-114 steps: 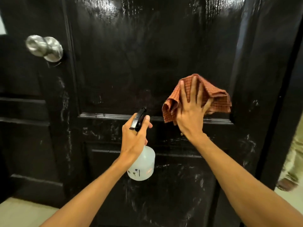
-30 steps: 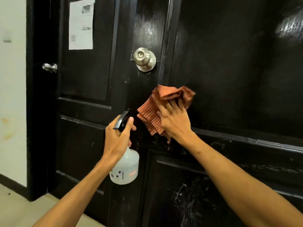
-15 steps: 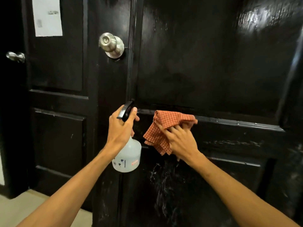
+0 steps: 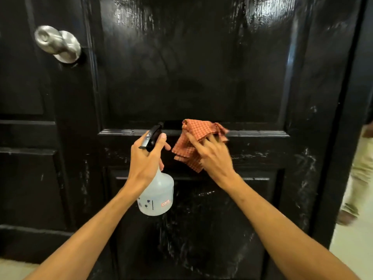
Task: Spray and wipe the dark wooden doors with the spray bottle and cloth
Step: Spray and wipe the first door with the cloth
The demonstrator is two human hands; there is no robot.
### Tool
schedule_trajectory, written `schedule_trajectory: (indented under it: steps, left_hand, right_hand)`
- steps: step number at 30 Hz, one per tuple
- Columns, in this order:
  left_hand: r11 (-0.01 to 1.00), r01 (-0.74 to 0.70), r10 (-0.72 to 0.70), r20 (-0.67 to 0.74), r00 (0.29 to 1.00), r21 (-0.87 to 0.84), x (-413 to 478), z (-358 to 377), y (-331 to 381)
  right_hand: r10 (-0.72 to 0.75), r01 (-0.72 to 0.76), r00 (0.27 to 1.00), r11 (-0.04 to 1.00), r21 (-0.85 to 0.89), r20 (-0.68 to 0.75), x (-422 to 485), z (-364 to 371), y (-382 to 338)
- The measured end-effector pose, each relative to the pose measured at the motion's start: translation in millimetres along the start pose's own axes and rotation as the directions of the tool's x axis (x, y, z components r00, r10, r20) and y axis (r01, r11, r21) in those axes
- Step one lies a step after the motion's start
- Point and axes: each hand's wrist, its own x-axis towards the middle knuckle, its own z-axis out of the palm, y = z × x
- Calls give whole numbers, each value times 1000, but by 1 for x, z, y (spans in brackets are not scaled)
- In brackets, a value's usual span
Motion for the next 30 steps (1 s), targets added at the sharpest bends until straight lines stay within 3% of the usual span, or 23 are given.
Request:
schedule_trajectory:
  steps: [2, 5, 7, 10, 11, 12, 15, 16, 19, 20, 23, 24, 28, 30]
  left_hand:
    - [1000, -6, 6, 38, 999, -10, -1, 12, 1]
    - [1000, -9, 10, 77, 997, -22, -2, 31, 1]
    - [1000, 5, -2, 96, 995, -29, -3, 45, 1]
    - [999, 12, -7, 133, 991, -43, -9, 69, 0]
    - [999, 13, -5, 149, 989, -53, -11, 78, 2]
    - [998, 15, -4, 170, 985, -64, -14, 89, 4]
    - [994, 41, -18, 229, 973, -97, -19, 120, 12]
    - [993, 48, -22, 239, 971, -104, -20, 130, 15]
    - [992, 47, -15, 270, 963, -114, -19, 155, 25]
    - [992, 41, -7, 284, 959, -116, -18, 162, 28]
    - [993, 33, 4, 311, 950, -112, -13, 176, 34]
    - [994, 29, 7, 313, 950, -110, -11, 178, 35]
    - [995, 4, 29, 324, 946, -100, -4, 186, 37]
    - [995, -8, 41, 323, 945, -104, -3, 190, 40]
  right_hand:
    - [194, -192, 980, 980, 46, -53, -28, -2, 32]
    - [473, -456, 874, 878, 147, -109, -45, -8, 57]
    - [439, -418, 891, 892, 171, -115, -38, -6, 50]
    - [163, -155, 986, 975, 156, -40, -43, -3, 52]
    - [163, -157, 986, 979, 128, -41, -51, -5, 65]
    - [253, -244, 966, 961, 128, -59, -61, -8, 83]
    - [623, -587, 775, 772, 246, -105, -85, -23, 130]
    - [638, -601, 763, 760, 247, -105, -89, -26, 138]
    - [526, -496, 844, 839, 224, -103, -99, -24, 152]
    - [534, -498, 838, 832, 243, -111, -100, -24, 157]
    - [703, -638, 696, 699, 323, -148, -97, -25, 170]
    - [715, -642, 682, 687, 340, -156, -93, -26, 171]
    - [411, -375, 901, 898, 229, -137, -61, -32, 193]
    - [403, -386, 908, 910, 150, -111, -29, -41, 215]
